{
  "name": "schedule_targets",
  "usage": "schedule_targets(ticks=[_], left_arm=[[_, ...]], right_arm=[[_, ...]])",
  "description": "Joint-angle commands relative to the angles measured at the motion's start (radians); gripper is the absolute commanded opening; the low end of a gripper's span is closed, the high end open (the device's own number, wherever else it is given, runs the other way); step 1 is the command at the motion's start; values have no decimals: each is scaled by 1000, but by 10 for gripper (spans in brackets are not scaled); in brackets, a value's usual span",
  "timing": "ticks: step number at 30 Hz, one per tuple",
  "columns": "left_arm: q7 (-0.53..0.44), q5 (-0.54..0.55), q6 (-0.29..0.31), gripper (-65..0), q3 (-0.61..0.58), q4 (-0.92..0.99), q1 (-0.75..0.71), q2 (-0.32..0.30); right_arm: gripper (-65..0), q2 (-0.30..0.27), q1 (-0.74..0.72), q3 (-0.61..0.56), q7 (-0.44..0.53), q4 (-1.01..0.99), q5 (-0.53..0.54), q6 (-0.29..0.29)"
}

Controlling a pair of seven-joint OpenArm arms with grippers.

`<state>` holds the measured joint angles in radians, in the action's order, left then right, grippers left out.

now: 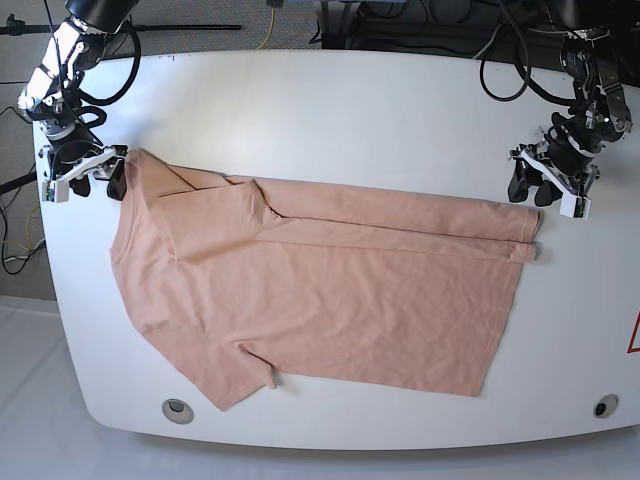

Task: Fold the T-shirt properly
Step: 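Raise both grippers away from the folded shirt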

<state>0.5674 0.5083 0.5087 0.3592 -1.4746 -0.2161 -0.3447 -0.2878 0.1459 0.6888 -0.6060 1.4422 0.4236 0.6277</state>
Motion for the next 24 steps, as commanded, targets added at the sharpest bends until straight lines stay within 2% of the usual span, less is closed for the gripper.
schedule_targets(ticks=[1,8,16,24], left_arm=[[-19,16,-4,-354,14,-12,11,-21],[-23,12,0,-355,17,-12,9,-19],[-25,17,-3,-357,22,15,21,-25],[-40,6,-3,-356,24,122,66,-31]], right_arm=[[-225,-19,-10,16,28,-13,15,-13],[-226,-20,-27,18,60,-76,23,-33],[-229,-21,-43,11,76,-145,21,-30],[-229,-23,-58,-7,84,-212,52,-20]])
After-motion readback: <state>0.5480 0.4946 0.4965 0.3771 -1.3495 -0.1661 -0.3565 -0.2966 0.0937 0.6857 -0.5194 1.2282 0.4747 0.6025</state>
